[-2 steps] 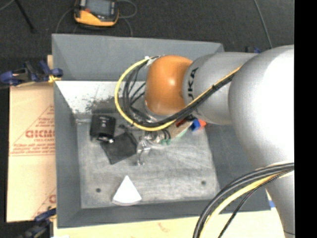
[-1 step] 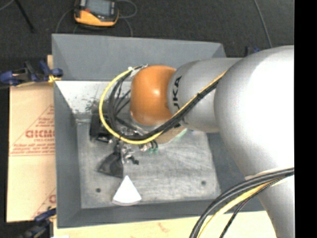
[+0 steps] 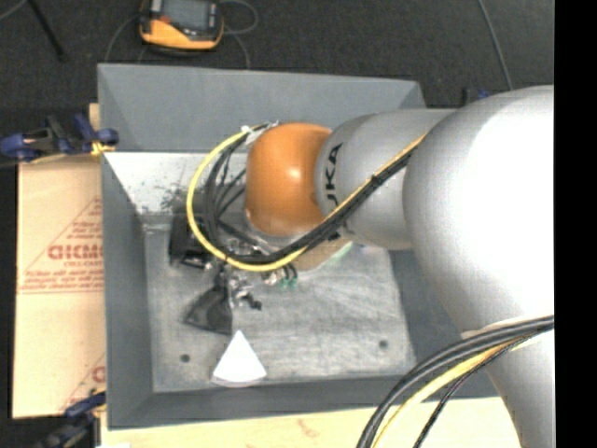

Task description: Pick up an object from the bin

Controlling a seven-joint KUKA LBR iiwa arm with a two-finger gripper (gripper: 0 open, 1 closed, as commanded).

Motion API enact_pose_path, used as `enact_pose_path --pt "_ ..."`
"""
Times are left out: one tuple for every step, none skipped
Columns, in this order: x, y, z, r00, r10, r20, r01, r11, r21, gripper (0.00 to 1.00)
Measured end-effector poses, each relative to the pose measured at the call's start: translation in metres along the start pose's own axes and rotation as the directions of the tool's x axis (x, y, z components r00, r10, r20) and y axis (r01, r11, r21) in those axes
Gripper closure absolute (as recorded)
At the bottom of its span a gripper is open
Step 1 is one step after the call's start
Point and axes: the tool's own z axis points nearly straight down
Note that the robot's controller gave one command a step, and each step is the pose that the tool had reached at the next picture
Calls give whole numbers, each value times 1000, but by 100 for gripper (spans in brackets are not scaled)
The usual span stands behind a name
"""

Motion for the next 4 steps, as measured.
enact_pose_path --pt "6 7 -27 1000 -20 -17 20 1000 2 100" --pt "6 8 -63 1000 -20 -12 20 1000 1 100" --pt "5 14 -99 1000 -9 -16 9 1000 1 100" --pt "5 10 -63 1000 -9 -2 9 1000 1 100"
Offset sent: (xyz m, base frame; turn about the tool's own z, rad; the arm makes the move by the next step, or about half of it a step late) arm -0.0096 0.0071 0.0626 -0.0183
